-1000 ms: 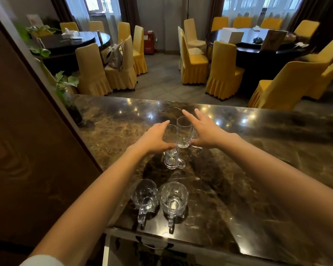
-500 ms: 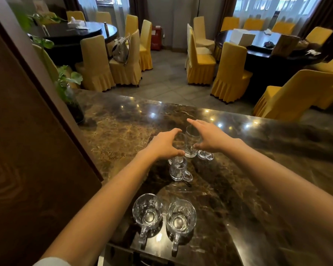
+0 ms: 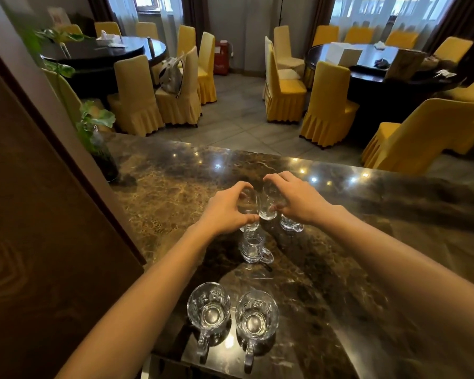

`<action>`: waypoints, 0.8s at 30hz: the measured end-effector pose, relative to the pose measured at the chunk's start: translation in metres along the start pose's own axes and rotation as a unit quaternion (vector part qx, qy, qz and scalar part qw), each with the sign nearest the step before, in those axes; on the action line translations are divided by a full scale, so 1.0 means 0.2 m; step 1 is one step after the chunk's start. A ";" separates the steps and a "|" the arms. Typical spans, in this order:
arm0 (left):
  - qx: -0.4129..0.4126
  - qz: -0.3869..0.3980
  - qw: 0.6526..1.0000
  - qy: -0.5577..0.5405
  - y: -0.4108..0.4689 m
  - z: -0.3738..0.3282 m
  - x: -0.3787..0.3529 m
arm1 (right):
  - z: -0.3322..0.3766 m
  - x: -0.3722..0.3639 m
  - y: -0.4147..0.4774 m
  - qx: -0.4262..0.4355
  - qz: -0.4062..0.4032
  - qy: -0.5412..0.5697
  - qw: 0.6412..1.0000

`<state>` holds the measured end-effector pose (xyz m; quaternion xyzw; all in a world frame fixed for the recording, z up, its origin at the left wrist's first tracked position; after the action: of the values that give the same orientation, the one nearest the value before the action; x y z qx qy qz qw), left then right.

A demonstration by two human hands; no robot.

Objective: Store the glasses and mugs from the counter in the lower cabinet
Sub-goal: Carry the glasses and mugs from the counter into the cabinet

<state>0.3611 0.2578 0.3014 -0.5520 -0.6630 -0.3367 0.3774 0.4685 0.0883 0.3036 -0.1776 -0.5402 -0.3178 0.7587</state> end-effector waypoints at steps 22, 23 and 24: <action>-0.113 -0.053 0.988 -0.086 -0.43 -0.39 0.33 | 0.06 0.45 -0.81 0.040 -0.210 0.086 0.973; -0.121 -0.041 0.988 -0.084 -0.45 -0.41 0.31 | 0.06 0.44 -0.86 0.034 -0.197 0.088 0.976; -0.131 -0.027 0.988 -0.078 -0.46 -0.43 0.28 | 0.06 0.43 -0.90 0.028 -0.183 0.091 0.978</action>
<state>0.2746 0.1950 0.3899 -0.6029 -0.6552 -0.3872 0.2395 0.3567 -0.0620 0.3743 -0.0244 -0.5013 -0.4508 0.7382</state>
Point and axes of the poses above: each hand's wrist, its own y-axis towards the middle knuckle, its own x-axis out of the back of the hand, z = x × y, the point moved 2 cm from there along y, towards the middle knuckle, and after that the axes turned 8 degrees about y, right-handed, at the moved point
